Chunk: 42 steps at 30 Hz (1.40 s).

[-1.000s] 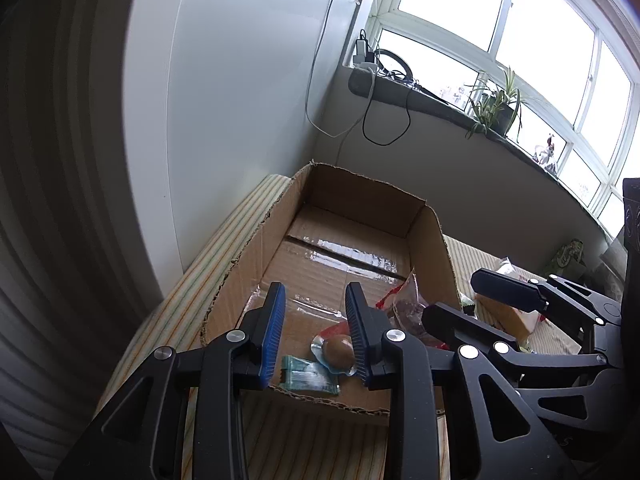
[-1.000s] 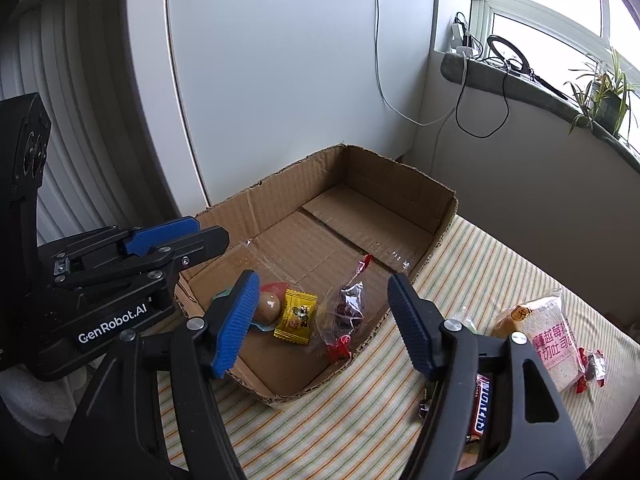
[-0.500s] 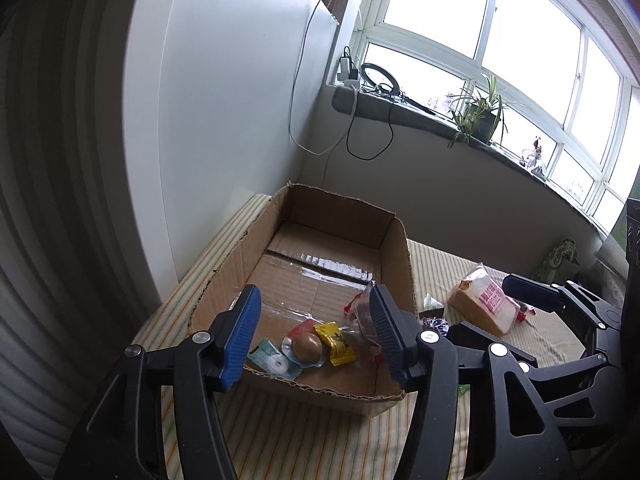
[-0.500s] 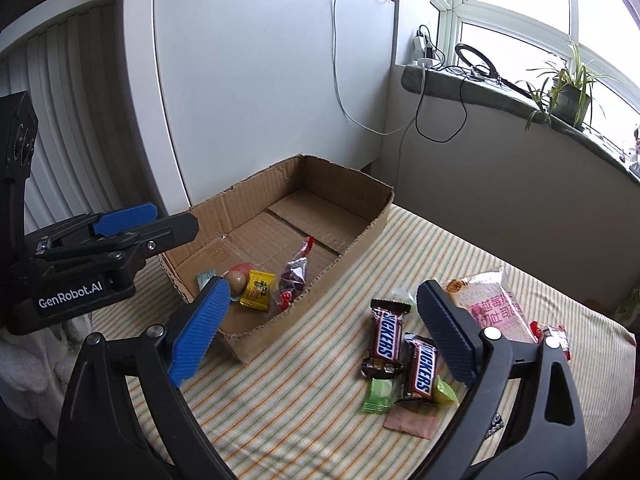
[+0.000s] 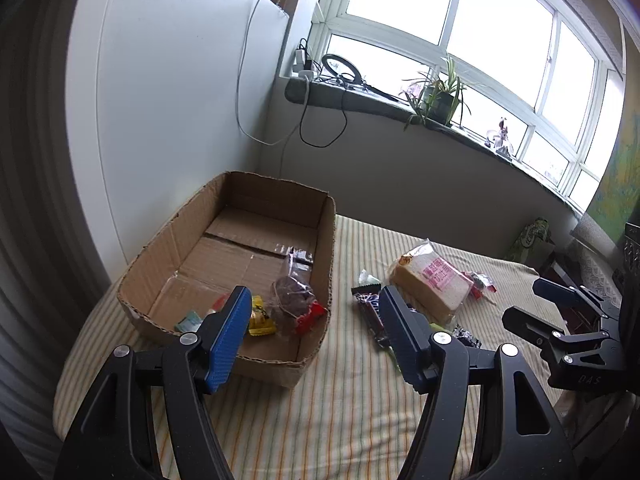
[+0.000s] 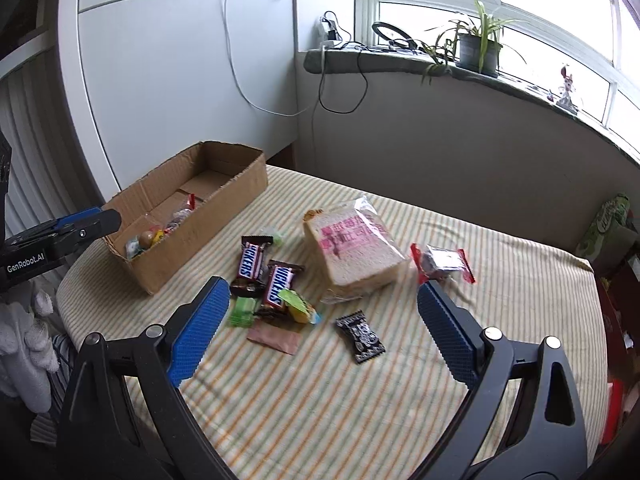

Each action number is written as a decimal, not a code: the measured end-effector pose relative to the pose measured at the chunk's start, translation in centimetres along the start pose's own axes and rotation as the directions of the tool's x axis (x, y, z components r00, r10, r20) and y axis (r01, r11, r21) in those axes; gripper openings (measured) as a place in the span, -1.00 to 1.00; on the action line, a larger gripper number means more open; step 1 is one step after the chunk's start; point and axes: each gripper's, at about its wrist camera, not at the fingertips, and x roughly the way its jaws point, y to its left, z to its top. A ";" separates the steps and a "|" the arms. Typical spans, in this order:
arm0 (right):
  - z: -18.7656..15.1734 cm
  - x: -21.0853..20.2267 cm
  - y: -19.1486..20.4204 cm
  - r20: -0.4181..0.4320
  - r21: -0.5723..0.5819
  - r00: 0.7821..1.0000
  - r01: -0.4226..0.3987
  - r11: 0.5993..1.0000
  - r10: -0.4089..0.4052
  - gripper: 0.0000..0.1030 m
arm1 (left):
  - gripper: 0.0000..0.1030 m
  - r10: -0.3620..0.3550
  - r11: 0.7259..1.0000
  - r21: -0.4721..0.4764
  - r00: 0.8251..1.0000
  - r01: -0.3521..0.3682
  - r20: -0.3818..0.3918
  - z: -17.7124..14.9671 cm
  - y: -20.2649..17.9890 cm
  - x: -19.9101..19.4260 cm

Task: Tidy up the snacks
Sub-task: 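Withdraw both open grippers from the box back over the snacks, then grasp a Snickers bar with left gripper while right gripper grasps the black candy packet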

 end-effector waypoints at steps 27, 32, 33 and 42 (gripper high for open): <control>-4.9 6.1 -5.2 -0.152 0.032 0.987 -0.054 0.998 0.058 0.26 | -0.61 -0.113 0.982 0.123 0.968 0.142 -0.223 -3.1 -9.7 8.4; -4.8 7.4 -5.3 -0.164 0.026 0.984 -0.061 0.998 0.065 0.25 | -0.62 -0.086 0.980 0.152 0.965 0.127 -0.249 -2.9 -10.8 10.4; -4.8 7.5 -5.3 -0.165 0.027 0.984 -0.065 0.997 0.069 0.25 | -0.62 -0.078 0.980 0.156 0.964 0.120 -0.254 -2.8 -10.9 10.8; -4.6 8.5 -5.5 -0.177 0.033 0.980 -0.087 0.996 0.091 0.25 | -0.61 -0.009 0.977 0.199 0.958 0.069 -0.288 -3.1 -11.6 13.7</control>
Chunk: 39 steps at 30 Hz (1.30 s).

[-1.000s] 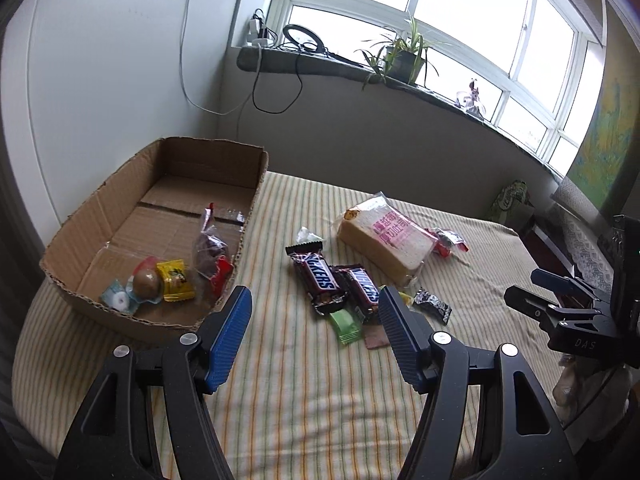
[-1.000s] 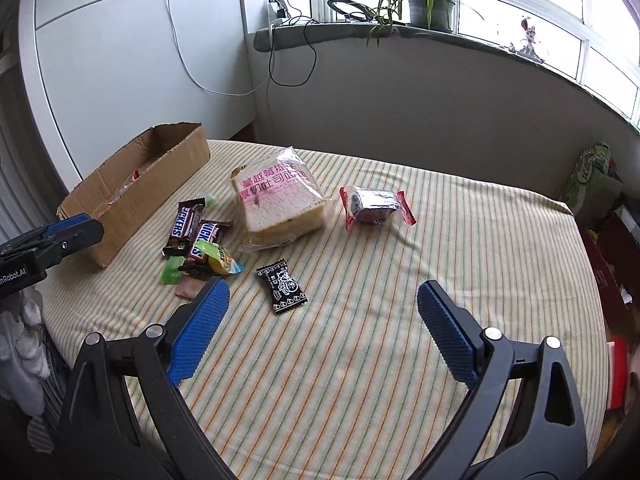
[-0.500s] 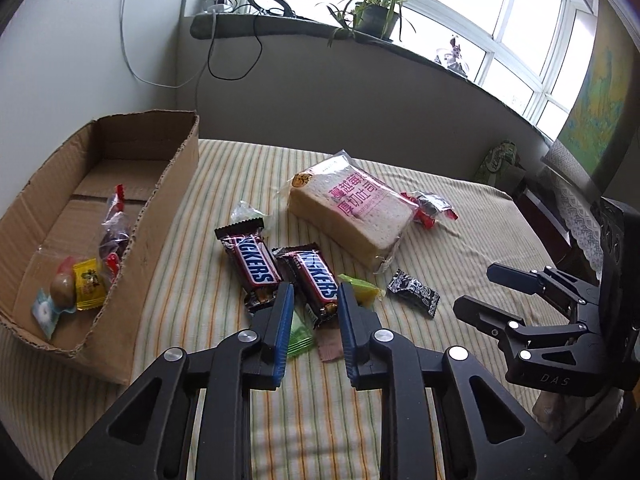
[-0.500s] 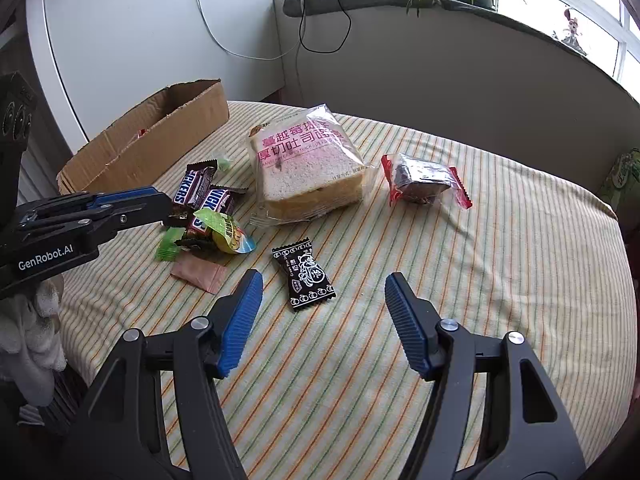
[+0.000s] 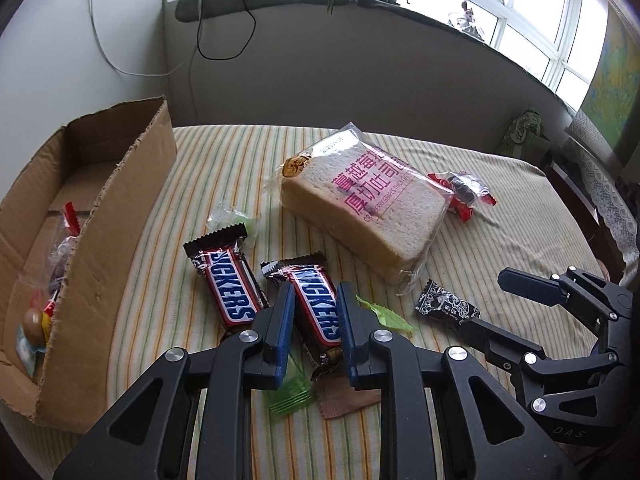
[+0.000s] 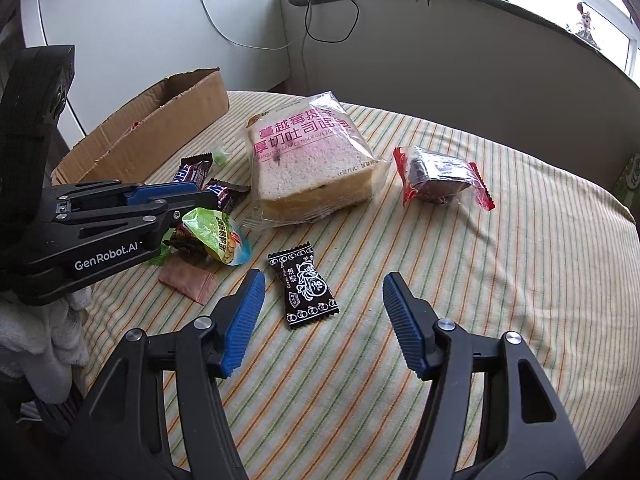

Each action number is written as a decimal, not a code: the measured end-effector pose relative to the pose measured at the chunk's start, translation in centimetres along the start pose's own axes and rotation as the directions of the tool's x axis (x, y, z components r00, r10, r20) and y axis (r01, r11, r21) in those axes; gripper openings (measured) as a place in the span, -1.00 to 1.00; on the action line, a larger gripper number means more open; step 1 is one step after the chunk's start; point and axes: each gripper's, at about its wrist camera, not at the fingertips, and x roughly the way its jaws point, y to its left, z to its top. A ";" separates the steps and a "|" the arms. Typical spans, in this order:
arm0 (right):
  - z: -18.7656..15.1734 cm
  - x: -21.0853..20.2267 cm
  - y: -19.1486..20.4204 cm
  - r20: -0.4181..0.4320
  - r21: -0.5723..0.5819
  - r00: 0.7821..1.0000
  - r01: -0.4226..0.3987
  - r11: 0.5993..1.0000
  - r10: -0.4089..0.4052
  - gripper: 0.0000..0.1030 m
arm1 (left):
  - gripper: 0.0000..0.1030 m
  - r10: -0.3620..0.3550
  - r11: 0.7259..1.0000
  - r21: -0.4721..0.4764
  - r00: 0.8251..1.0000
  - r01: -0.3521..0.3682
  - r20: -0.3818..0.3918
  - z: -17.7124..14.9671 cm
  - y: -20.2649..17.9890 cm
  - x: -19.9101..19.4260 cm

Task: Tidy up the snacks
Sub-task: 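Grasp a Snickers bar with left gripper while right gripper grasps the black candy packet, then carry the Snickers bar with left gripper while right gripper carries the black packet over the box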

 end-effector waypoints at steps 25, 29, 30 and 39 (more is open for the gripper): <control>0.7 1.7 1.4 -0.044 -0.041 0.999 0.021 0.999 -0.023 -0.47 | -0.48 0.014 1.000 0.009 1.000 -0.014 0.003 -0.8 -0.6 0.5; 0.7 0.9 1.4 -0.026 -0.025 0.999 0.026 0.999 -0.027 -0.48 | -0.48 0.004 1.000 -0.002 1.000 -0.004 0.022 -1.1 -0.3 -0.5; 0.7 0.6 1.4 -0.022 -0.022 0.999 0.026 0.999 -0.027 -0.48 | -0.48 0.002 1.000 -0.004 1.000 -0.002 0.027 -1.1 -0.3 -0.8; 0.6 -2.6 2.4 0.026 -0.023 0.999 0.039 0.999 -0.039 -0.48 | -0.48 -0.031 0.999 -0.012 0.997 0.032 0.074 -0.9 -0.1 -3.0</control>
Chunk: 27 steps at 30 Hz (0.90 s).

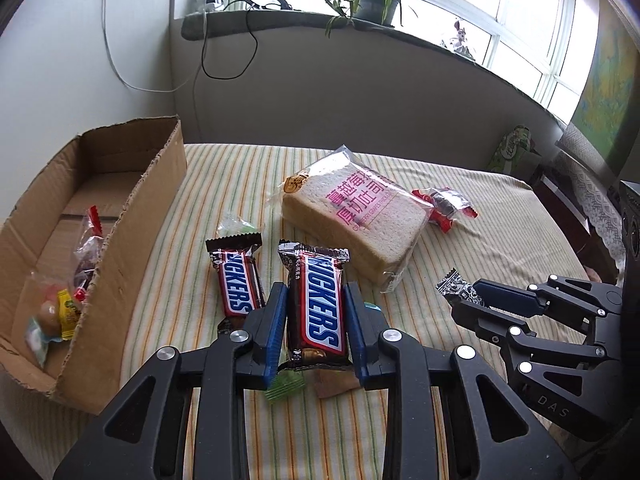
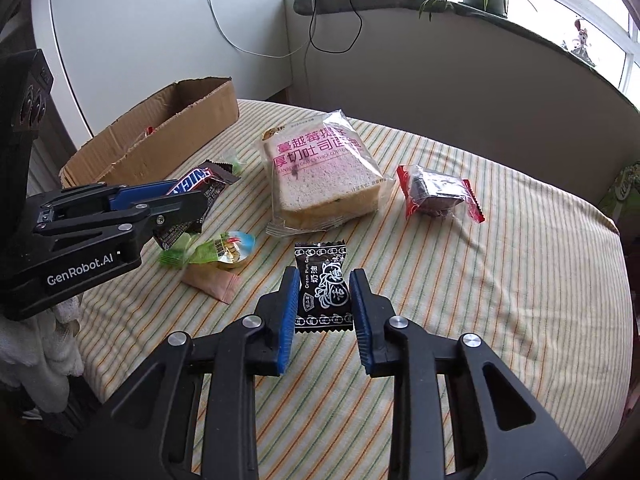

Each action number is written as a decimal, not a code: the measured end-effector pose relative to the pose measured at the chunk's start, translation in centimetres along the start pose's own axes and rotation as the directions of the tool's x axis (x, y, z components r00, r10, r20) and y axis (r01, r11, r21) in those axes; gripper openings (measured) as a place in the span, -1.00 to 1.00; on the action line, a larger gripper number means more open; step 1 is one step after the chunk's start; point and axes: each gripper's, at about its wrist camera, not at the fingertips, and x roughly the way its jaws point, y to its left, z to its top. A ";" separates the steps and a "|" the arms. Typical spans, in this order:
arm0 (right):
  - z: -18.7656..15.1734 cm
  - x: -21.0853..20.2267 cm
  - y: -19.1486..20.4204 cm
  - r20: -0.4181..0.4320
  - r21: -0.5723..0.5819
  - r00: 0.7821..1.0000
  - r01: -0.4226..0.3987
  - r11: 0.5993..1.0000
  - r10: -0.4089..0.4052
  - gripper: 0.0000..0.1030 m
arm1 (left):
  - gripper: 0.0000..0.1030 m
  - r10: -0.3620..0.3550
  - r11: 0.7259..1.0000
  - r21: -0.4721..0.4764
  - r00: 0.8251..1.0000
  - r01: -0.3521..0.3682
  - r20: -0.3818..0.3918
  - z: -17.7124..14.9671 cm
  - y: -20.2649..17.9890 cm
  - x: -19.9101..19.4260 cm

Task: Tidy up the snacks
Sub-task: 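Carry the Snickers bar with left gripper while right gripper carries the black packet over the box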

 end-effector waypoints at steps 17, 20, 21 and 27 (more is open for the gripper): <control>2.8 -3.6 5.2 0.078 -0.060 0.997 -0.007 0.998 0.011 -0.48 | -0.48 -0.016 0.997 -0.067 0.994 0.023 0.108 -0.4 3.7 -5.9; 3.6 -3.7 6.3 0.090 -0.072 0.996 -0.014 0.997 0.020 -0.48 | -0.48 -0.009 0.996 -0.084 0.992 0.019 0.127 -0.5 5.0 -6.7; 3.9 -3.6 6.7 0.094 -0.076 0.995 -0.016 0.997 0.024 -0.48 | -0.48 -0.005 0.996 -0.088 0.991 0.017 0.132 -0.6 5.4 -6.9; 5.9 -2.9 9.1 0.106 -0.101 0.993 -0.034 0.994 0.045 -0.48 | -0.48 0.022 0.992 -0.124 0.987 -0.002 0.158 -0.8 8.0 -8.1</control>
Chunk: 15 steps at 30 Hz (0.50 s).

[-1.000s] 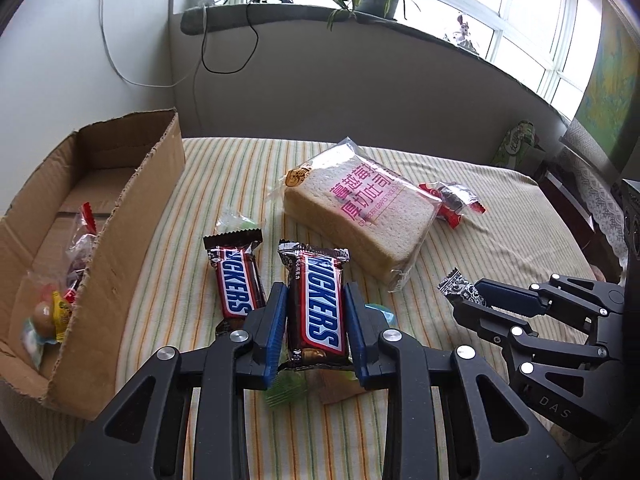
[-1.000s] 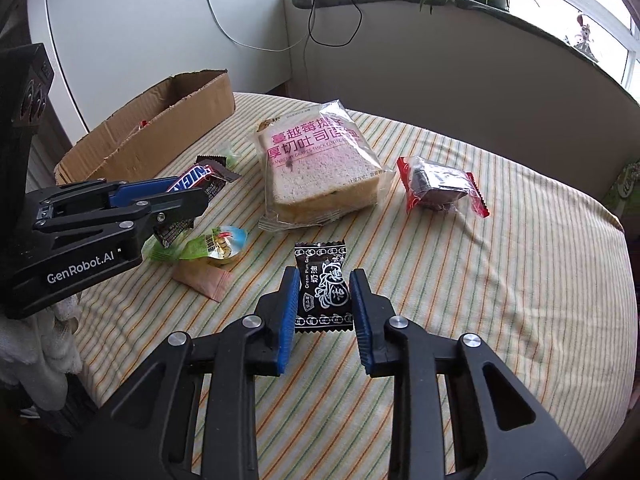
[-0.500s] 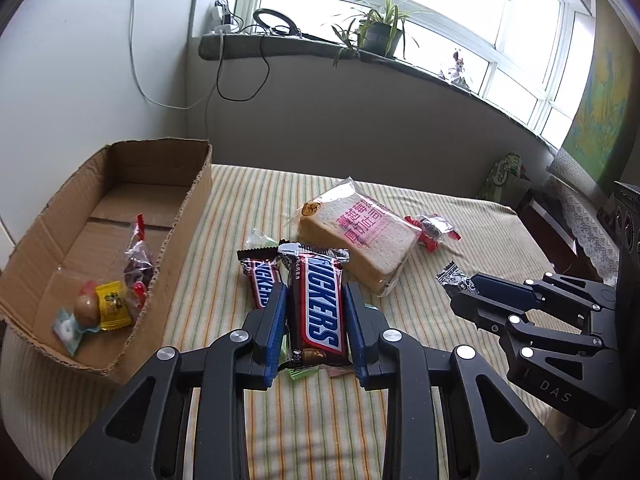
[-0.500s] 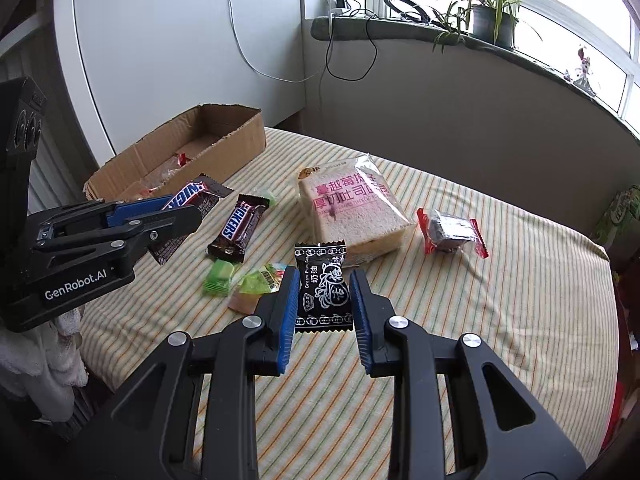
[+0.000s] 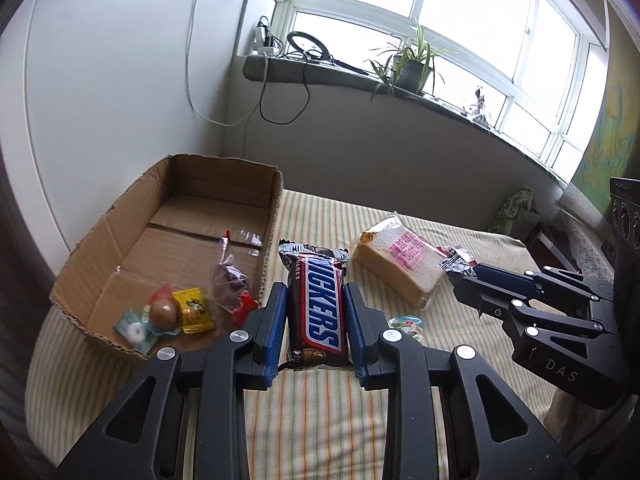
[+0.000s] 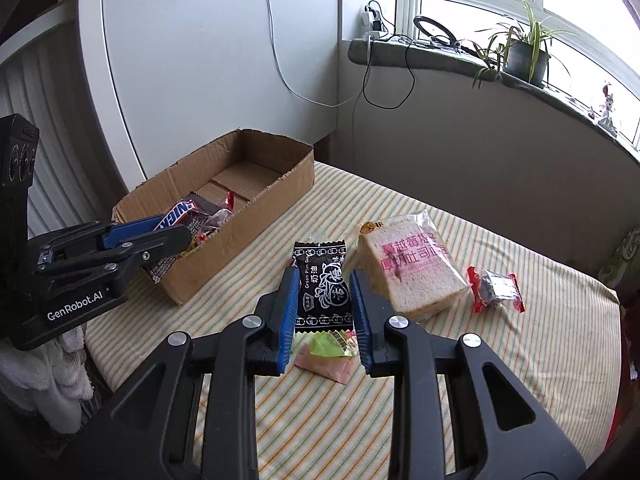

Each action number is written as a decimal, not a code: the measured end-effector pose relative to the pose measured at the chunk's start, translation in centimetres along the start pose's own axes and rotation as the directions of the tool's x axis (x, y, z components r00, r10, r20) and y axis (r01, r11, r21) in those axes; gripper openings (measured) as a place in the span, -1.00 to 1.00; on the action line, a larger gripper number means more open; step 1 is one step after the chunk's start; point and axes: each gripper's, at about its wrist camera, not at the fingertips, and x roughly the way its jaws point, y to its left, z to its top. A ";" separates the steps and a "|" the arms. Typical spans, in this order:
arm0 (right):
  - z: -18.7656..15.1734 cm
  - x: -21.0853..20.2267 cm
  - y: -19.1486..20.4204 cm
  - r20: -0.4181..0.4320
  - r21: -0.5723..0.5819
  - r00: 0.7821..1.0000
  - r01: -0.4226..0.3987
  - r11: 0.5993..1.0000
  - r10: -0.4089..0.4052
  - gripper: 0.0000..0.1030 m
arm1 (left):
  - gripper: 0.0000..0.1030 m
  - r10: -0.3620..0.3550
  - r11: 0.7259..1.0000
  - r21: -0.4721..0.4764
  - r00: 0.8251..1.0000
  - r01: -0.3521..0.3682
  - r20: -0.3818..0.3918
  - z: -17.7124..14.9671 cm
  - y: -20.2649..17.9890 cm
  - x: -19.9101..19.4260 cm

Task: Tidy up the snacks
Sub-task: 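Carry the Snickers bar with left gripper while right gripper carries the black packet over the box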

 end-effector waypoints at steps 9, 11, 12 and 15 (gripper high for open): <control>2.4 2.6 3.6 0.006 -0.029 0.999 -0.043 0.999 0.043 -0.48 | -0.48 0.050 0.998 -0.044 0.999 -0.049 0.021 0.4 4.3 -1.2; 2.9 3.3 4.5 0.004 -0.037 0.999 -0.051 0.998 0.051 -0.48 | -0.48 0.063 0.997 -0.053 0.998 -0.062 0.024 0.6 5.2 -1.3; 3.1 3.6 4.9 0.002 -0.041 0.998 -0.057 0.998 0.057 -0.48 | -0.48 0.068 0.996 -0.058 0.997 -0.067 0.026 0.6 5.7 -1.4; 3.8 4.4 6.1 -0.001 -0.058 0.998 -0.067 0.996 0.067 -0.48 | -0.48 0.081 0.994 -0.072 0.996 -0.079 0.030 0.8 7.0 -1.4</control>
